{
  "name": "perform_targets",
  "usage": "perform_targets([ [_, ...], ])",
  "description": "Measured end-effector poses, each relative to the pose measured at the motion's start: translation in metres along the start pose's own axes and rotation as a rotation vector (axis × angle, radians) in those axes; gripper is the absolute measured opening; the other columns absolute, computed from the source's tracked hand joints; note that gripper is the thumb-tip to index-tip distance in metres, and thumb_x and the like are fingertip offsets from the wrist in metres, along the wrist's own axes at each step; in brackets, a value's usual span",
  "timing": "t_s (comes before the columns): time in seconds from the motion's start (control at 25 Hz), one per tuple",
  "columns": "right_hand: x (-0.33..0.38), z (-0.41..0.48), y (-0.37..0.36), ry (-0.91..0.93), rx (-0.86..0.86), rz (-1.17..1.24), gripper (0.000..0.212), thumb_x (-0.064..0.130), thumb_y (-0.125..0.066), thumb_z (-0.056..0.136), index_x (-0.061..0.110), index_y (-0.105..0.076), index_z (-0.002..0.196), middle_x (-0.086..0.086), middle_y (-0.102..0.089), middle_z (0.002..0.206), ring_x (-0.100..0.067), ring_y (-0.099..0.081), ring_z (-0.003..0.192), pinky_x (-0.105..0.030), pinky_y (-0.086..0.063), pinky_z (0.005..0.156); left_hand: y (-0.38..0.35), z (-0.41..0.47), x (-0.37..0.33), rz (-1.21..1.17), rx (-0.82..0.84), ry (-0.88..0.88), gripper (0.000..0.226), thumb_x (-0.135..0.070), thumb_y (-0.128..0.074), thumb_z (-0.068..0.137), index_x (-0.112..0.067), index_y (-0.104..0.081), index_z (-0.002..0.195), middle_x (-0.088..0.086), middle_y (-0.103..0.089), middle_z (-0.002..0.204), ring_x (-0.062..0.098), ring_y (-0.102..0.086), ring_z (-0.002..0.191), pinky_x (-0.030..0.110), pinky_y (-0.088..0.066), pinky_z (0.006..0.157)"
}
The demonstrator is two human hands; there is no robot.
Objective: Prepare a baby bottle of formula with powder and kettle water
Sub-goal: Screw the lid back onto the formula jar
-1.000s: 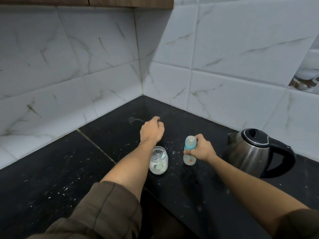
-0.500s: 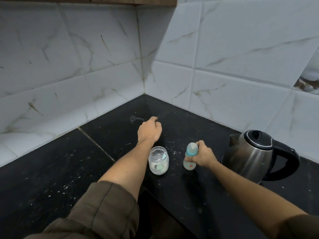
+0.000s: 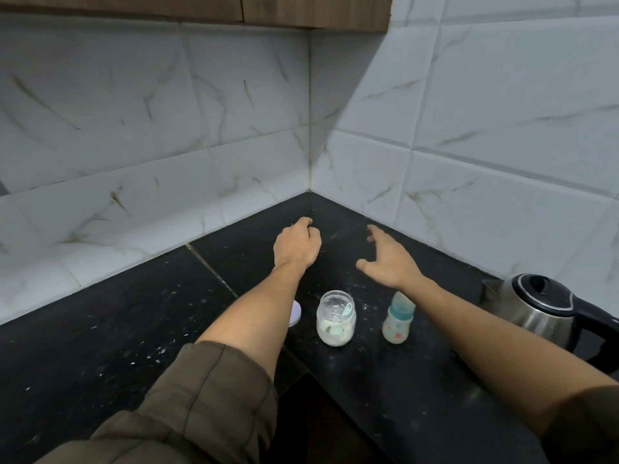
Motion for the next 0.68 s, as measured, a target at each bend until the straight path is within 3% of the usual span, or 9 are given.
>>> perform_targets([
  [0.12,0.061,0.019,-0.047,0.170,0.164,-0.239,0.083,0.037,-0.073,0.087,0.021,-0.037,0.159,-0.008,-0.056,0.149,-0.029,-0.059,0.130,-0.046,-0.053,0.105,0.020,0.007,0.020,0.038,-0.022,0.000,0.044,-0.030,-0.039,0.105,-0.021,-0.055,0.145,0.009,-0.071,0.126,0.033,-0.064,0.115,0.041,-0.052,0.096],
  [0.28,0.102,0.029,-0.126,0.266,0.407,-0.387,0.078,0.036,-0.077,0.086,0.021,-0.043,0.154,-0.008,-0.060,0.140,-0.028,-0.061,0.123,-0.045,-0.056,0.098,0.034,0.011,0.051,0.109,-0.005,0.001,0.043,-0.029,-0.039,0.105,-0.020,-0.055,0.143,0.010,-0.072,0.120,0.033,-0.066,0.111,0.041,-0.052,0.090],
  [0.44,0.117,0.031,-0.196,0.324,0.567,-0.515,0.087,0.029,-0.078,0.084,0.024,-0.037,0.160,-0.008,-0.055,0.139,-0.030,-0.058,0.124,-0.046,-0.057,0.096,0.039,0.024,0.076,0.178,0.018,-0.029,0.044,-0.030,-0.037,0.106,-0.019,-0.055,0.144,0.008,-0.073,0.117,0.030,-0.067,0.107,0.041,-0.053,0.088],
  [0.68,0.108,0.031,-0.243,0.322,0.700,-0.600,0.094,0.026,-0.079,0.084,0.031,-0.030,0.164,-0.008,-0.051,0.150,-0.032,-0.054,0.135,-0.045,-0.055,0.101,0.023,0.035,0.104,0.201,0.098,-0.018,0.044,-0.037,-0.032,0.109,-0.019,-0.058,0.140,0.006,-0.074,0.114,0.028,-0.067,0.103,0.038,-0.049,0.083],
])
Point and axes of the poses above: each hand's wrist, its own z-axis towards the middle knuckle, its own y-axis out of the back of the hand, x = y × z, the point moved 10 cm from there along z, towards the middle knuckle
